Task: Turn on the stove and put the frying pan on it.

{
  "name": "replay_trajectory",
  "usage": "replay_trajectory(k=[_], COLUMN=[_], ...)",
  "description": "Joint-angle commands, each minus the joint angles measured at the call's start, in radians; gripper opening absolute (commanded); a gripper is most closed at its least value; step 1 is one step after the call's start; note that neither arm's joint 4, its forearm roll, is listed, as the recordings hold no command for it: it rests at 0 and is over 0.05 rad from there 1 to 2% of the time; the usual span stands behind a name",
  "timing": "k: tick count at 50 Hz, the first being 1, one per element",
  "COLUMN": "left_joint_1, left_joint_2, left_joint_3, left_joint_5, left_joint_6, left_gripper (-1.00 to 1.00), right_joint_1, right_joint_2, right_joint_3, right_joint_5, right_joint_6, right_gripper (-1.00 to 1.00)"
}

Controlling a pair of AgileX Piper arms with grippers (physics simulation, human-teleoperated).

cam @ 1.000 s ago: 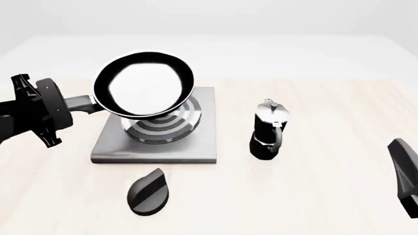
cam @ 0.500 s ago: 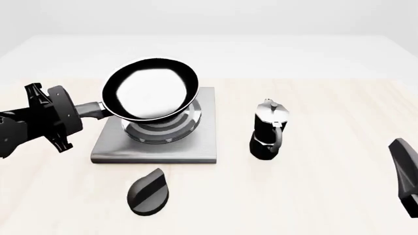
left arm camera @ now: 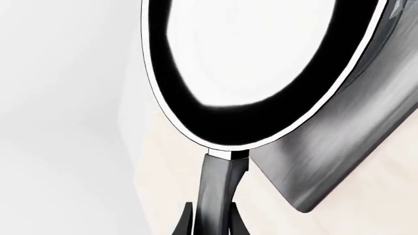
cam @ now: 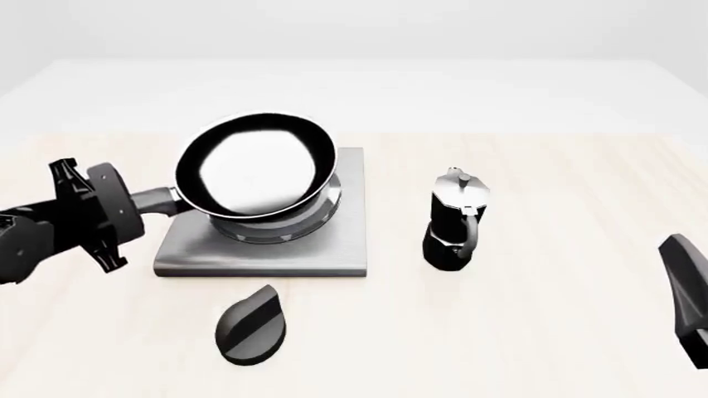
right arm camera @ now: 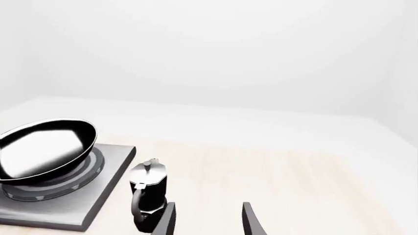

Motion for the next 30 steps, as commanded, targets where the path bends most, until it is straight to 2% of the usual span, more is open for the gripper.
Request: replay_trajectory(k=[1,30], left_joint_1=[-0.005,-0.012], left_joint_2=[-0.002,0.058], left_joint_3=[-0.004,0.041], left_joint_5=[-0.035,-0.118], left_joint_6=[0.033,0.068], left_gripper=[-1.0,-1.0], right_joint_1=[-0.002,-0.006], right_joint_2=[0.0,0.0], right_joint_3=[0.002,0.014], right_joint_5=[-0.002,-0.011], right_joint_6=[0.001,0.002], right_gripper=[1.0,1.0])
